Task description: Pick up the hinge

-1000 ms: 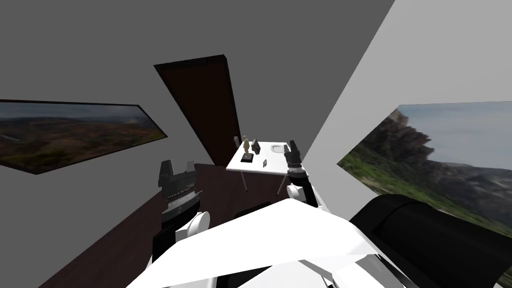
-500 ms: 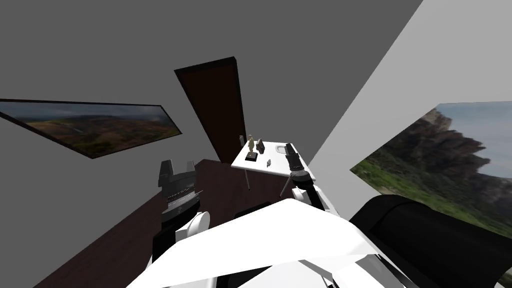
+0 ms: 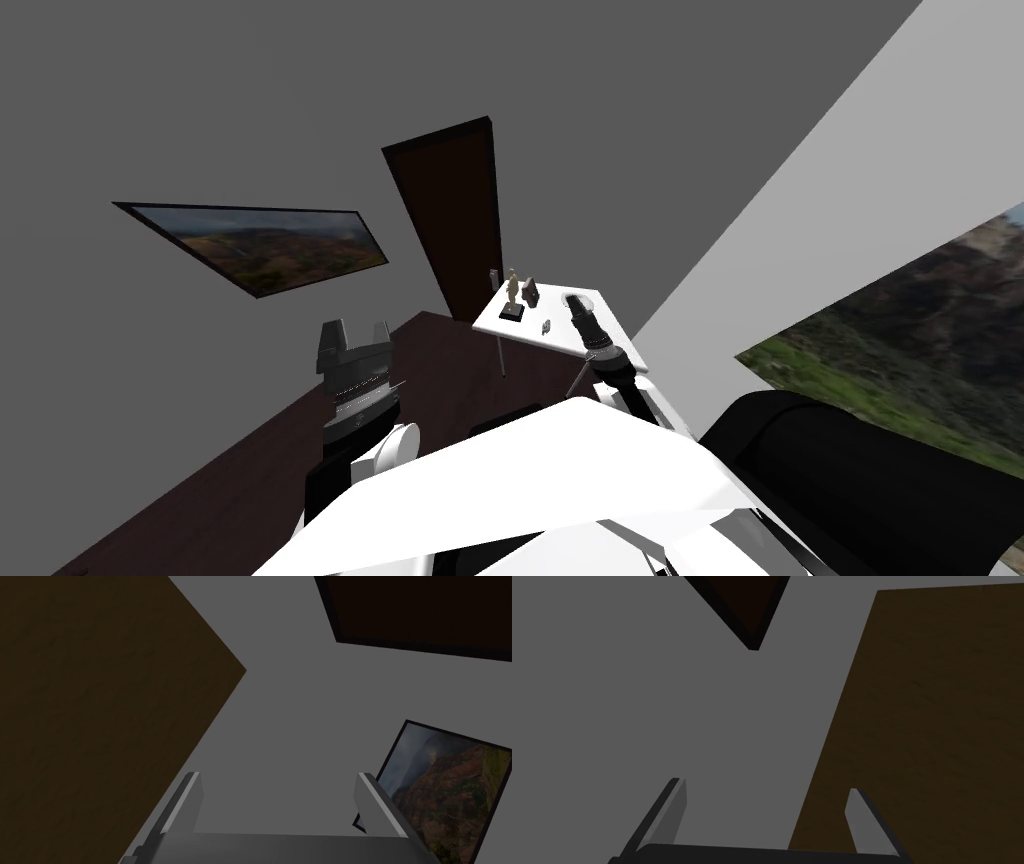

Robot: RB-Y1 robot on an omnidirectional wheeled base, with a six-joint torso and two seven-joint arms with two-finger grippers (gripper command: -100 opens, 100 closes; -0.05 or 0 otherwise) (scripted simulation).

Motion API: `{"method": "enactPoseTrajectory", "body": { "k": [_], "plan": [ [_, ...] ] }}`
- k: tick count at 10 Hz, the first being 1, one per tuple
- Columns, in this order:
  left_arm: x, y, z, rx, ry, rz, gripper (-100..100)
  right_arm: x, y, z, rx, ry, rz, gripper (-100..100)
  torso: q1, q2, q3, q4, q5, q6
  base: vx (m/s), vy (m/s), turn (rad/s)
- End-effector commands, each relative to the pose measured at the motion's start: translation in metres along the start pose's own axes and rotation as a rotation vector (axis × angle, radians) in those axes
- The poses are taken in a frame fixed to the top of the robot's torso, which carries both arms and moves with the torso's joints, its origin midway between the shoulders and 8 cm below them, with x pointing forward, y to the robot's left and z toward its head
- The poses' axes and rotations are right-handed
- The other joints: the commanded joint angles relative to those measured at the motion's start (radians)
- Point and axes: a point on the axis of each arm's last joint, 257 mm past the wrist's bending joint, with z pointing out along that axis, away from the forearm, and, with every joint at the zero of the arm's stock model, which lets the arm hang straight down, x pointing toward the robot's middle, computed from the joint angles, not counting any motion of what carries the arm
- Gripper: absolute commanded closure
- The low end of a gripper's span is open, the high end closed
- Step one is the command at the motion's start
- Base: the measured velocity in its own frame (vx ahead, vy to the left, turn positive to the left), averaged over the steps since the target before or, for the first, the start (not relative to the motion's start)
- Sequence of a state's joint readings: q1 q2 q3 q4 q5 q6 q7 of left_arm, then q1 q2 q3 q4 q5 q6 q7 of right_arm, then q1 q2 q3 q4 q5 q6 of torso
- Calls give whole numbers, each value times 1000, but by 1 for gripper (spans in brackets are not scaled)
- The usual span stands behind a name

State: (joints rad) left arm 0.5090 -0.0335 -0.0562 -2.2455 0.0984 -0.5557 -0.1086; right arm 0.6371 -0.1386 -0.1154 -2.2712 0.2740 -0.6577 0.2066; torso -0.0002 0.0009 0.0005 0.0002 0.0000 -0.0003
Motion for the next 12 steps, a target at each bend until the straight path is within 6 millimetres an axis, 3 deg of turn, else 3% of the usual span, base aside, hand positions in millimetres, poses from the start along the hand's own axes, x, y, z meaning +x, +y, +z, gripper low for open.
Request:
{"method": "enactPoseTrajectory", "body": {
  "k": [1, 12],
  "plan": [
    [0, 0, 0, 0, 0, 0, 0, 5, 2, -4, -9, 30, -52, -100, 0, 0, 0, 0, 0, 0, -10, -2, 108],
    [0, 0, 0, 0, 0, 0, 0, 42, 7, -48, -82, 298, -469, -100, 0, -1, 0, 0, 0, 0, -6, 0, 185]
  ]
}}
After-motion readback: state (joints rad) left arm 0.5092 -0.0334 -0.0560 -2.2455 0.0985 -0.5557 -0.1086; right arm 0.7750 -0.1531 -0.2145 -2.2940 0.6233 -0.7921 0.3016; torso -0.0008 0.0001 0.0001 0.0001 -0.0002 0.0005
